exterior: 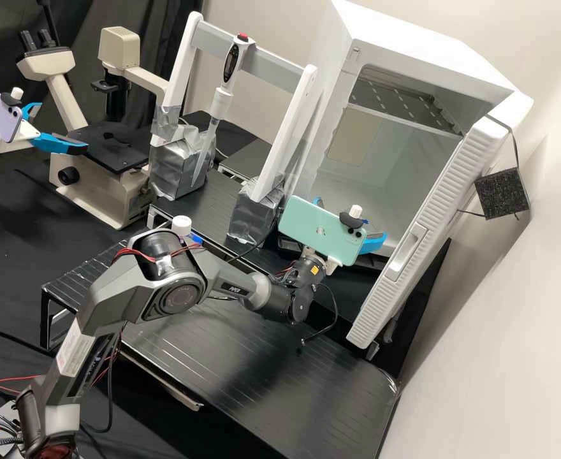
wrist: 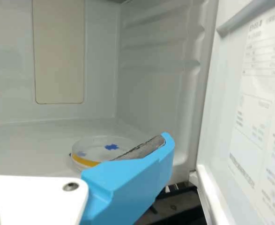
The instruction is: Move the petri dish to the microscope
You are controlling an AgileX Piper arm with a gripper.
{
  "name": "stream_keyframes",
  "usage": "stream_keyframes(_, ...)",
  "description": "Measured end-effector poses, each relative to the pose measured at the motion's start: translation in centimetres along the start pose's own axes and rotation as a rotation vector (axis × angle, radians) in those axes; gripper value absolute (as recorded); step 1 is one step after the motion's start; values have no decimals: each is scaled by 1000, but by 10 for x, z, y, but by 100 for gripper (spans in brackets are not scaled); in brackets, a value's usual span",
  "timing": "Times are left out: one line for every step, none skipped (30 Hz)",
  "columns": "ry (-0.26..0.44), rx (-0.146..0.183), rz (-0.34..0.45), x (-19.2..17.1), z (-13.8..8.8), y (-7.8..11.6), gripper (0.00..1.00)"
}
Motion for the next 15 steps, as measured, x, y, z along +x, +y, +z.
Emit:
stream_keyframes(-2, 1, -1, 0, 1, -1, 100)
stream_keyframes(-3, 4, -5, 1, 3, -2, 100)
stream_keyframes(-3, 4, -5, 3, 4, -3, 100)
stream_keyframes(-3, 5, -8, 4, 6, -4, 100)
stream_keyframes(-2, 6, -11, 7, 7, -6, 100)
stream_keyframes(0, 6, -15, 10, 8, -8, 100)
stream_keyframes(-4, 5, -23, 14, 10, -11, 100)
stream_keyframes(-10, 5, -27, 17, 11, -12, 100)
stream_keyframes(-15, 4, -33, 21, 13, -14, 100)
stream_keyframes(-23, 3, -36, 23, 15, -15, 100)
stream_keyframes(-29, 3, -41, 26, 16, -17, 100)
stream_keyframes(-39, -1, -47, 29, 18, -18, 100)
stream_keyframes(-44, -3, -49, 32, 18, -19, 100)
stream_keyframes(-54, -3, -53, 34, 20, -20, 100)
stream_keyframes(-63, -5, -54, 36, 21, -20, 100)
